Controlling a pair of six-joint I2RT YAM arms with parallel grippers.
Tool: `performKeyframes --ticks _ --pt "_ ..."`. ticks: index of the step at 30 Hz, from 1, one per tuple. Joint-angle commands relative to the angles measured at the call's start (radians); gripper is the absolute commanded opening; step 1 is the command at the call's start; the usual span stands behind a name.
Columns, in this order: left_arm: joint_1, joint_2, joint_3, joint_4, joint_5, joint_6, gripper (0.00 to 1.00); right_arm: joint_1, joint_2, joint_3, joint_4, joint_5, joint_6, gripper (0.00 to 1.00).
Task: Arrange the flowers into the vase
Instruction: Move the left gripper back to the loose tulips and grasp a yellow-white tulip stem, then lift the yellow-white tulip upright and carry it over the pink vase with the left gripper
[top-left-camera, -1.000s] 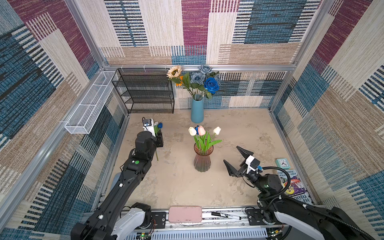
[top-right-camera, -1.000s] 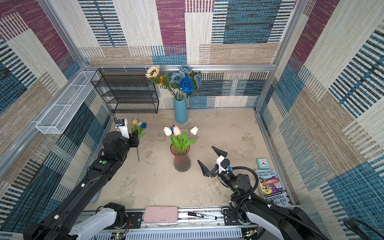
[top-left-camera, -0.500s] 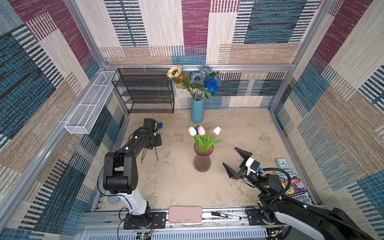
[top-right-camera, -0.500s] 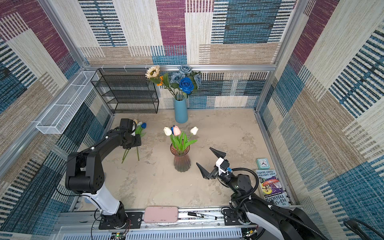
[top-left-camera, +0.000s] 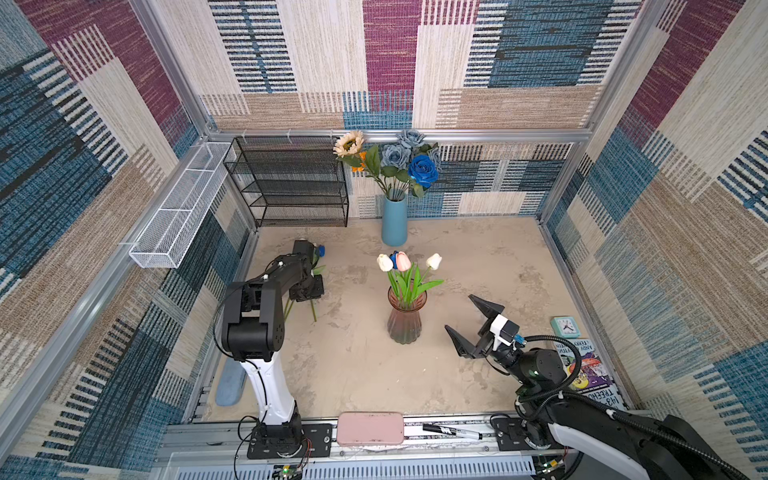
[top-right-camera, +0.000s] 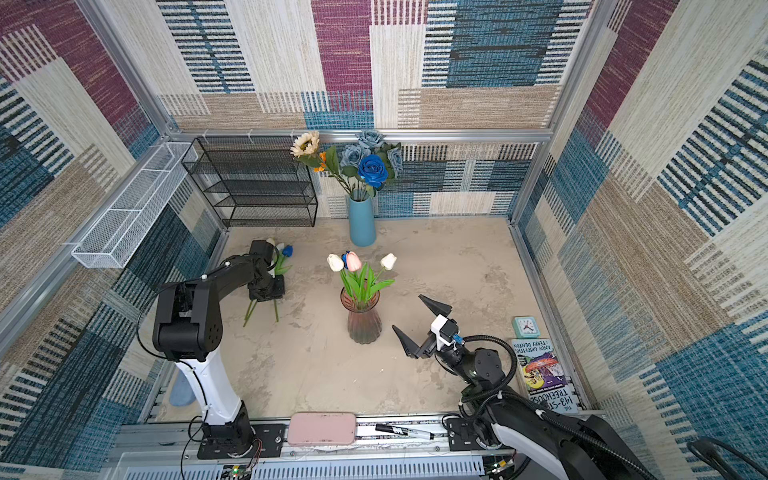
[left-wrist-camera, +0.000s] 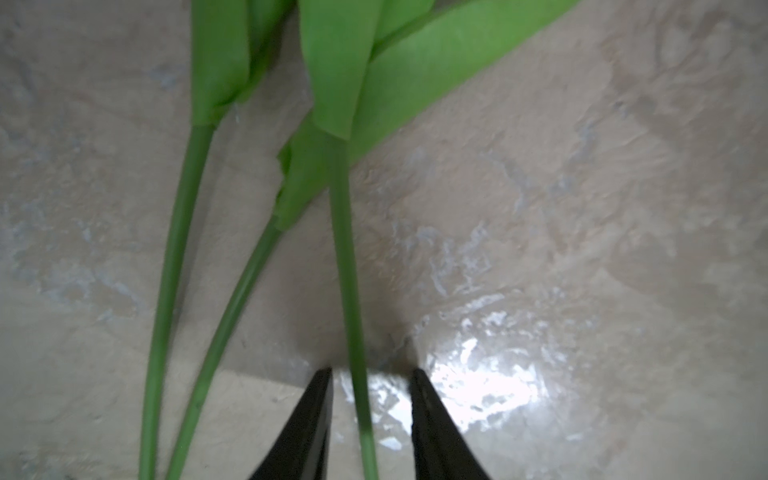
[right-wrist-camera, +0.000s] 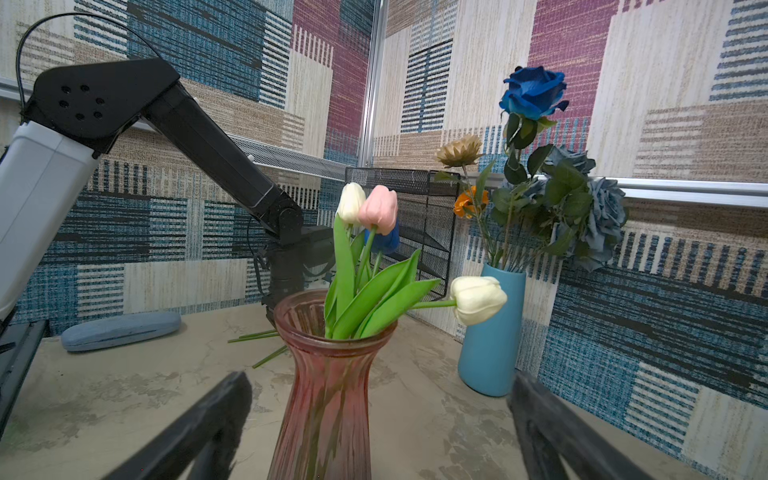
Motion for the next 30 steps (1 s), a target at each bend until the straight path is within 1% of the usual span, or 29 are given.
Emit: performKeyframes --ticks 1,3,5,8,9,12,16,22,30 --pt "0.007 0.026 0.019 -0.024 -0.023 0.015 0.31 0.002 0.002 0.004 0.015 0.01 -0.006 1.0" --pt "0.009 0.048 0.038 -0.034 -0.015 0.025 0.25 0.002 0.006 0.004 0.016 0.013 -0.006 1.0" --pt "0.01 0.073 0.063 -0.05 -0.013 0.031 0.23 0.002 0.008 0.004 0.016 0.014 -0.006 1.0" --pt "0.01 0.099 0.091 -0.063 -0.009 0.039 0.16 0.002 0.011 0.005 0.017 0.018 -0.007 1.0" --pt "0.011 0.1 0.096 -0.063 -0.007 0.04 0.12 0.002 0.011 0.004 0.016 0.019 -0.009 1.0" --pt "0.011 0.089 0.097 -0.061 -0.009 0.04 0.1 0.002 0.011 0.004 0.016 0.022 -0.009 1.0" --pt "0.009 0.06 0.093 -0.062 -0.002 0.044 0.02 0.002 0.014 0.005 0.017 0.023 -0.009 1.0" --pt "0.006 -0.024 0.043 -0.043 -0.001 0.024 0.0 0.002 0.011 0.007 0.014 0.018 -0.005 1.0" --pt "-0.002 -0.197 -0.06 0.02 0.013 -0.018 0.0 0.002 0.003 0.006 0.013 0.016 -0.003 1.0"
